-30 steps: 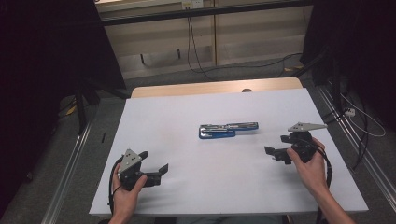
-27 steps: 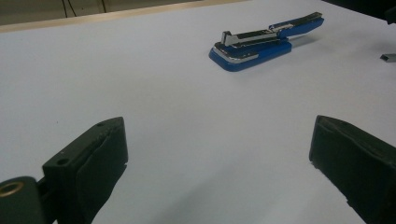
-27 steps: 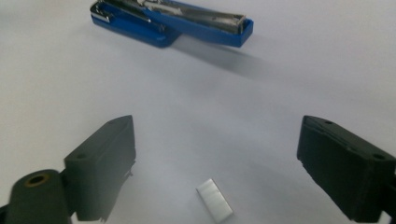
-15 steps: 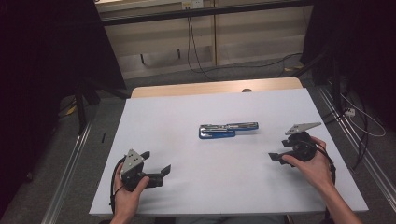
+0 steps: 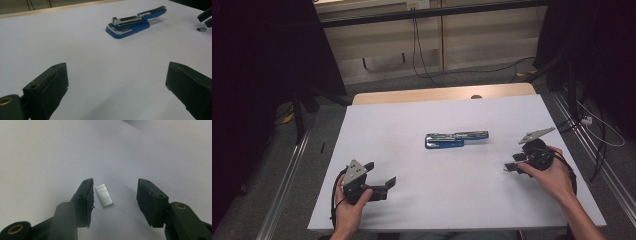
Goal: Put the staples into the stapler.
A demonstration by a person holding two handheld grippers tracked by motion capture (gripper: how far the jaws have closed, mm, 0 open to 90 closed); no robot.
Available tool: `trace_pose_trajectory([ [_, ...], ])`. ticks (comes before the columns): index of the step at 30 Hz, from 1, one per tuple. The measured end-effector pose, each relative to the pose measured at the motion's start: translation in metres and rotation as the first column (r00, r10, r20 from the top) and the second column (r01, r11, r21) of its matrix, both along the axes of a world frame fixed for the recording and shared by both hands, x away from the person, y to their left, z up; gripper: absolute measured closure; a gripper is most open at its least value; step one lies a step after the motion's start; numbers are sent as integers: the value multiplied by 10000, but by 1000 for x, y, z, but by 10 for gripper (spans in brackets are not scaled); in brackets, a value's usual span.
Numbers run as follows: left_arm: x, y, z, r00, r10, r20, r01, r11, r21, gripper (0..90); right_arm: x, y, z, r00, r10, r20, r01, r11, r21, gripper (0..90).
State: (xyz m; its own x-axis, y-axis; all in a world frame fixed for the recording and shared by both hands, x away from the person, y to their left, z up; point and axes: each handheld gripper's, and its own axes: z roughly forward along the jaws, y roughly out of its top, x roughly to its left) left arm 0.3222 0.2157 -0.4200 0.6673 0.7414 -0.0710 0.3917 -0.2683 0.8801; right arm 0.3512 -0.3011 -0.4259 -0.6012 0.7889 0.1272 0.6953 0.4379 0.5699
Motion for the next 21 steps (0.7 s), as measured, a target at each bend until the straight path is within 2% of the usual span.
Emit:
trace_pose_trajectory([
  [5, -2, -1, 3, 9998, -95, 196, 97, 9999, -104, 48, 1, 4, -4, 9996, 220, -193, -225, 9994, -272, 584],
  [8, -1, -1, 2, 9998, -67, 172, 69, 9999, -86, 48, 1, 4, -4, 9990, 343, -302, -353, 9988, -333, 643],
  [21, 3, -1, 0, 10000, -90, 28, 90, 10000, 17, 48, 2, 10, -6, 9951, 890, -439, -918, 9936, -655, 727],
])
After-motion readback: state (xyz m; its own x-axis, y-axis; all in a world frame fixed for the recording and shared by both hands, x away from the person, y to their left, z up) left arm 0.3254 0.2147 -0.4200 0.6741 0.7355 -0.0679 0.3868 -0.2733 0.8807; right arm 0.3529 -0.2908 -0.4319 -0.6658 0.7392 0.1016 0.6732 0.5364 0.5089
